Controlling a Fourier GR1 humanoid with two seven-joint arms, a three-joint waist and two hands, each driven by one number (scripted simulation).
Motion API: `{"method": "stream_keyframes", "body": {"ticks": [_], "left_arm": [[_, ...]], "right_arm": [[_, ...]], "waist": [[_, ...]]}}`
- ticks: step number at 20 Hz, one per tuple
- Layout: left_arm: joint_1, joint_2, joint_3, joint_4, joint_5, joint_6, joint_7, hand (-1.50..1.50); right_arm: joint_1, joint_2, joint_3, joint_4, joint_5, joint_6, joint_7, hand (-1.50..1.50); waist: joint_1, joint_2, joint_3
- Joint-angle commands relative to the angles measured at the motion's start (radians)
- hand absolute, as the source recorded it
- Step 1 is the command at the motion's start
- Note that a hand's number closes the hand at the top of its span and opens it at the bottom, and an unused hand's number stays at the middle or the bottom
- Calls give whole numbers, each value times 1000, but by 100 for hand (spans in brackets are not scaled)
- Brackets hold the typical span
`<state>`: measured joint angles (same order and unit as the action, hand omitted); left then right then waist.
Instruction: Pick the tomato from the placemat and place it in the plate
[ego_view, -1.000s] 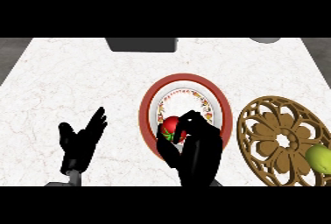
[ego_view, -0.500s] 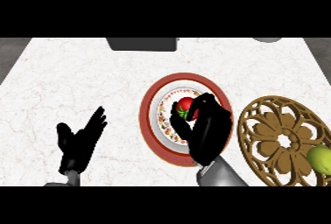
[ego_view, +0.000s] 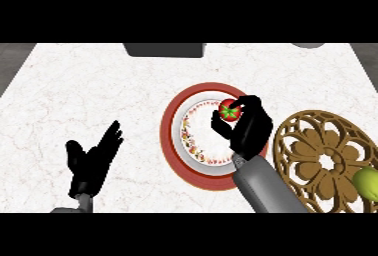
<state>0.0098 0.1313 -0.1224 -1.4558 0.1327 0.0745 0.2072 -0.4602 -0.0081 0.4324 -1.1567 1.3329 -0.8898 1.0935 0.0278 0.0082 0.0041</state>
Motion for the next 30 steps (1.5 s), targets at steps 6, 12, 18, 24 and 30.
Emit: {"method": "stream_keyframes", "body": {"ticks": [6,12,18,24,30], "left_arm": [[-72,-39,-6,38,-16,31,53,0],[-45,-36,-7,49,-14,9,21,0],[23,27,75,92,35,-65,-72,0],[34,-41,-5,-9,-39,33,22,0],[16,-1,46,9,2,-19,30,0]], "right_arm": [[-147,8,-32,283,-536,-88,-347,-150],[-53,-1,-59,168,-715,-293,-672,-150],[29,-41,-129,-7,-932,-234,-833,-150],[272,-76,-73,-287,-1162,-59,-1024,-150],[592,-185,-23,-492,-1286,96,-1218,-150]], "waist": [[6,5,-2],[-5,4,0],[-22,-6,-3],[-31,-10,-2],[-40,-10,-3]]}}
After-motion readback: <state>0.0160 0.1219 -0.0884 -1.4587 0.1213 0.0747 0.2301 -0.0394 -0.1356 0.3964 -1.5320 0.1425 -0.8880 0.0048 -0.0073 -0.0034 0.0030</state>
